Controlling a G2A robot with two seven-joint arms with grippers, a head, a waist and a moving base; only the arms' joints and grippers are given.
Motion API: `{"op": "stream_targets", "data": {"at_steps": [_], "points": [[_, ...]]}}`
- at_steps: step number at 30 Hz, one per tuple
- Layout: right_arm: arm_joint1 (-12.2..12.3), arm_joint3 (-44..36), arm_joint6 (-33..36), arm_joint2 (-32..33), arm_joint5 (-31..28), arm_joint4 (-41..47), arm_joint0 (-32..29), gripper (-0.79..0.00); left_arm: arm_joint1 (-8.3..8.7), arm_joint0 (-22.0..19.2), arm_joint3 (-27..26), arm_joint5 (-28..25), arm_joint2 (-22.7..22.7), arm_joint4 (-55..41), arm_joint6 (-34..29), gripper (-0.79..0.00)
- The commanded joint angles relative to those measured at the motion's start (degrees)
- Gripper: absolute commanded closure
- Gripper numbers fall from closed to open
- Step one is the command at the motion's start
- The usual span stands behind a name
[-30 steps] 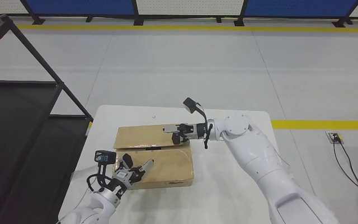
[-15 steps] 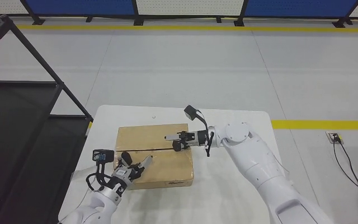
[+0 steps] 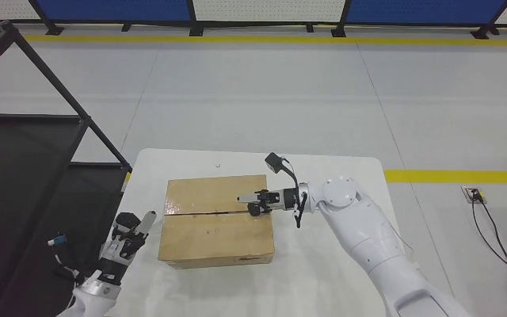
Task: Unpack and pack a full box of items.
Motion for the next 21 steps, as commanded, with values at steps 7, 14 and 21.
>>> {"op": "stream_targets", "data": {"at_steps": [7,14,21], "points": [[0.0,0.0,0.0,0.0,0.0,0.0,0.0,-0.785,0.00,0.0,0.0,0.4,0.1,0.1,-0.1,-0.785],[0.0,0.0,0.0,0.0,0.0,0.0,0.0,-0.785,-0.72,-4.7,6.1,10.4,2.8,-6.3,-0.4,-0.785],[0.0,0.0,0.0,0.0,0.0,0.0,0.0,-0.785,-1.83,-7.7,13.7,19.4,5.0,-17.5,-0.8,-0.785]]}}
